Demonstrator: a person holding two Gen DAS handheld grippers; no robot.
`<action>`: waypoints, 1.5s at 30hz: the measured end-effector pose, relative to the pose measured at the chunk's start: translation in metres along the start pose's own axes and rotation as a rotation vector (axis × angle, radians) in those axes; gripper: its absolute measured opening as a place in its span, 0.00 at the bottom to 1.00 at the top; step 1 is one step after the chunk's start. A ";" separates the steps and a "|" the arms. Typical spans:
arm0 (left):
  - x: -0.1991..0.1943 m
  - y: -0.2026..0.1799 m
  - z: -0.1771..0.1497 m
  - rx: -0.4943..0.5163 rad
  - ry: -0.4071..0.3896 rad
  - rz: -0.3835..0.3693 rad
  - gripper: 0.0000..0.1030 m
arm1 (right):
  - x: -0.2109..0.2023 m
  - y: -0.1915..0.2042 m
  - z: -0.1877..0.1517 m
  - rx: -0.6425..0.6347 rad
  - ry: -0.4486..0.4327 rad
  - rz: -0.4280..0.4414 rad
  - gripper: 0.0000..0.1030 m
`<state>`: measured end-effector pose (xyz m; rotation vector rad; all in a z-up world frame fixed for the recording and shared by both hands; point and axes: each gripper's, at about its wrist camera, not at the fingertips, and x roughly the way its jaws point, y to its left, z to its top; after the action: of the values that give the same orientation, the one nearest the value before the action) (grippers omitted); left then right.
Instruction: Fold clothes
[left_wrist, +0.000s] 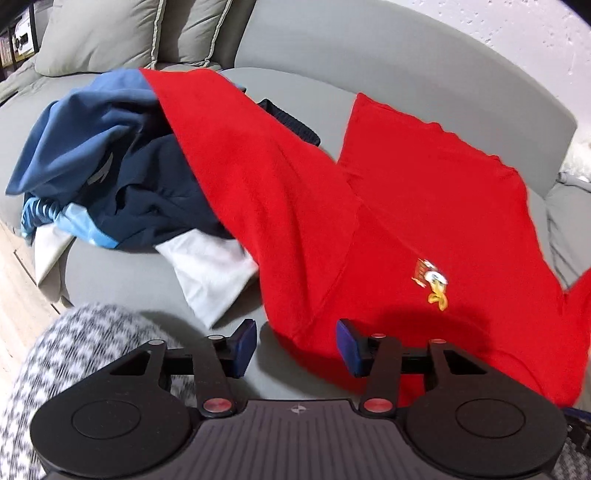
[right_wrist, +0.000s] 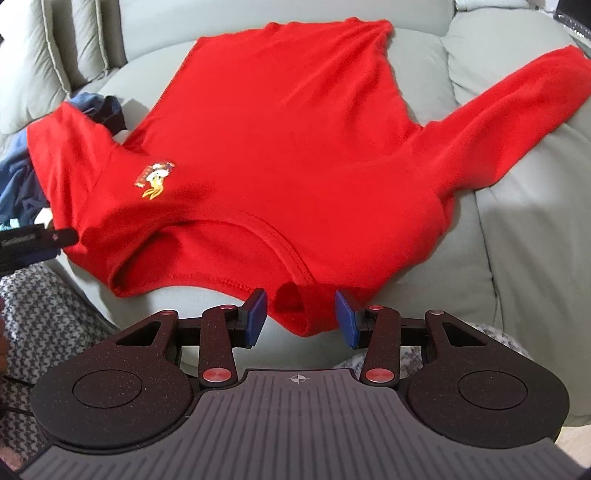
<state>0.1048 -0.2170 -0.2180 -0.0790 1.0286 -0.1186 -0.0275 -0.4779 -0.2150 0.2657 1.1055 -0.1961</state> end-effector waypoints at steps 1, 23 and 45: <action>0.003 0.000 0.001 -0.005 0.004 -0.001 0.36 | 0.001 0.001 0.000 -0.001 0.000 0.001 0.46; -0.005 -0.010 -0.010 0.116 0.043 0.170 0.46 | -0.001 0.002 0.008 -0.011 0.001 -0.085 0.46; -0.045 -0.041 -0.027 0.341 0.012 0.176 0.63 | -0.034 -0.042 -0.002 0.035 -0.104 -0.131 0.47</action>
<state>0.0565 -0.2516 -0.1885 0.3221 1.0104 -0.1326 -0.0557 -0.5168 -0.1902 0.2115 1.0178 -0.3425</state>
